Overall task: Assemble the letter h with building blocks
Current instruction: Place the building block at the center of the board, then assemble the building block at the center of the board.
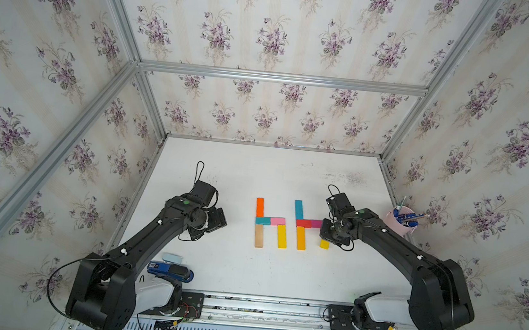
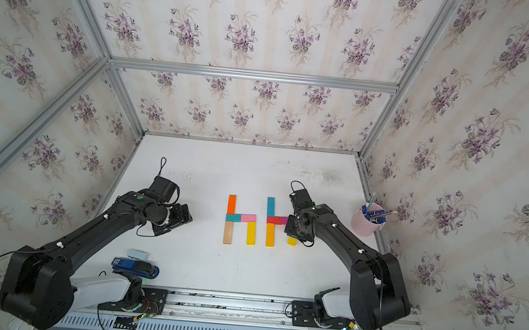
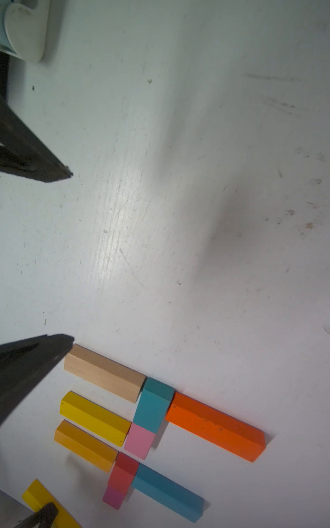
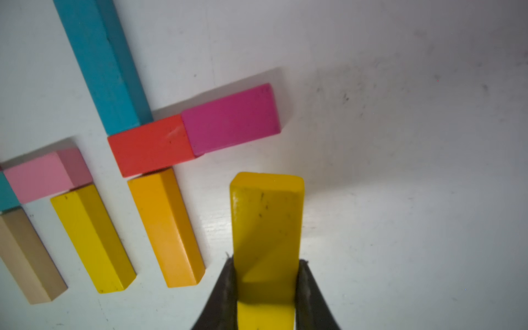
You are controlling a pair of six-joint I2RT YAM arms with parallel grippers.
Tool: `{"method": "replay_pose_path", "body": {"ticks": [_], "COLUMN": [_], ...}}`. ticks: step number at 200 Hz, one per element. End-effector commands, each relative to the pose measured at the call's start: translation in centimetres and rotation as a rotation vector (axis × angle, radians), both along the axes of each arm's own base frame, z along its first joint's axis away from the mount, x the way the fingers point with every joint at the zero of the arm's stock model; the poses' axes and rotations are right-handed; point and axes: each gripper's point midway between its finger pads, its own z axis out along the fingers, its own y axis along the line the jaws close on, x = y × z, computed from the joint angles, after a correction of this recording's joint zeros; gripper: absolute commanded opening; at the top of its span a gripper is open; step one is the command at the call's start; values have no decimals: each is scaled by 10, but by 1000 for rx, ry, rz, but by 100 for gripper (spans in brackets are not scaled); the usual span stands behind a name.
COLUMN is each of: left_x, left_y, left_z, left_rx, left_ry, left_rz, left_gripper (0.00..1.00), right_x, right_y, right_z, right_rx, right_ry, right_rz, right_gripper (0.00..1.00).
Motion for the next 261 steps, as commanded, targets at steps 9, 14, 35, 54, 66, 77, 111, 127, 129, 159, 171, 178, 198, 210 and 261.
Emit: {"method": "replay_pose_path", "body": {"ticks": [9,14,35,54,66,77,111,127,129,159,171,178,198,210,261], "left_x": [7,7,8,8,8,7,5,5,4,4,3,3,2,2,2], "left_y": [-4,-3,-4,-3,-3,-2,-2,-2,-3,-1,-1,-1,0,0,-1], "left_z": [5,4,6,8,7,7,4,3,3,4,4,4,3,3,2], "left_rx": [-15,-14,-14,-12,-8,-5,-9,-11,-11,-4,-3,-1,3,1,-5], "left_ry": [-25,-23,-27,-28,-26,-25,-21,-19,-20,-19,-20,-21,-18,-19,-17], "left_rz": [-11,-11,-10,-10,-12,-12,-8,-6,-8,-11,-12,-13,-14,-10,-9], "left_gripper": [86,86,86,86,86,86,86,86,86,86,86,86,86,86,86], "right_x": [-23,-24,-21,-16,-13,-12,-10,-9,-9,-9,-8,-7,-5,-4,8], "right_y": [2,1,-2,-2,-4,-4,-4,-4,-4,-7,-9,-9,-8,-7,-10], "right_z": [-17,-20,-30,-32,-32,-31,-30,-31,-32,-40,-40,-39,-38,-39,-37], "right_rx": [-99,-107,-138,-151,-167,-172,-173,-182,-183,-211,-222,-224,-209,-207,-259], "right_ry": [100,110,125,114,113,110,104,105,105,124,125,118,97,93,77], "right_rz": [56,55,42,37,33,35,38,40,41,39,32,28,27,34,43], "right_gripper": [12,12,14,26,40,46,43,37,36,35,34,38,45,39,24]}}
